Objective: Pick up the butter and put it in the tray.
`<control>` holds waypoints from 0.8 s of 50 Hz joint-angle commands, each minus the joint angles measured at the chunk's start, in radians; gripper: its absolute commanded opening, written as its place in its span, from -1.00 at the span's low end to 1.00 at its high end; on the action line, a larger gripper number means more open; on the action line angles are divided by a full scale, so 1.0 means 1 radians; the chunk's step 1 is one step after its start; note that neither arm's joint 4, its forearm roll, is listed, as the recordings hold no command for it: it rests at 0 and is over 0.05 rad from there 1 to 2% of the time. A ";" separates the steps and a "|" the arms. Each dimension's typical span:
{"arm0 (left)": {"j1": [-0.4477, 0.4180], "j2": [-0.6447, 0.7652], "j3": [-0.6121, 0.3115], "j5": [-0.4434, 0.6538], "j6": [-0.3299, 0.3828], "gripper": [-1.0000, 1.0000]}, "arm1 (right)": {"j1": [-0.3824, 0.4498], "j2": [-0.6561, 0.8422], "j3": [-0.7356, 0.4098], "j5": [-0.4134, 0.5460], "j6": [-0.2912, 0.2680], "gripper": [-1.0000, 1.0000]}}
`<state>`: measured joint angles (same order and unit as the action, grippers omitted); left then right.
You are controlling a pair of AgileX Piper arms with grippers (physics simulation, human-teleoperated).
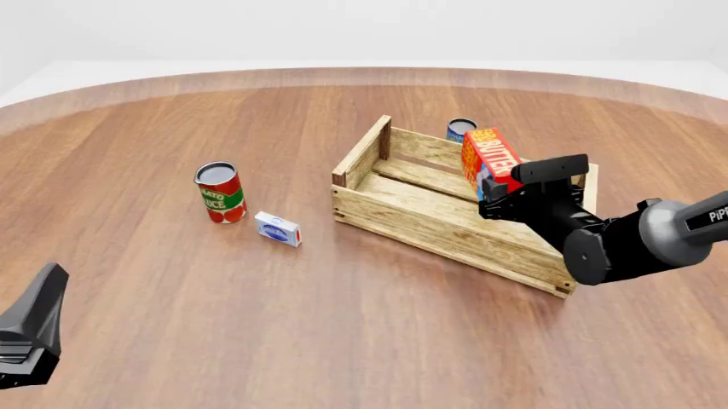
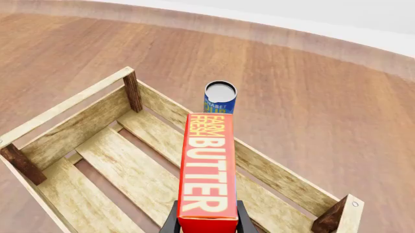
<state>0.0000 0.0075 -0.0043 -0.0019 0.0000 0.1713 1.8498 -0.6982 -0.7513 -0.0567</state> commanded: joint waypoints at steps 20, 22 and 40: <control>0.000 0.000 0.000 0.000 0.000 1.00 | 0.011 0.059 -0.036 -0.005 0.036 -1.00; 0.000 0.000 0.000 0.000 0.000 1.00 | 0.010 0.062 -0.037 -0.006 0.036 -1.00; 0.000 0.000 0.000 0.000 0.000 1.00 | 0.010 0.080 -0.038 -0.009 0.036 -1.00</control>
<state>0.0000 0.0075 -0.0043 -0.0019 0.0000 0.1812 1.9320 -0.7223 -0.7532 -0.0391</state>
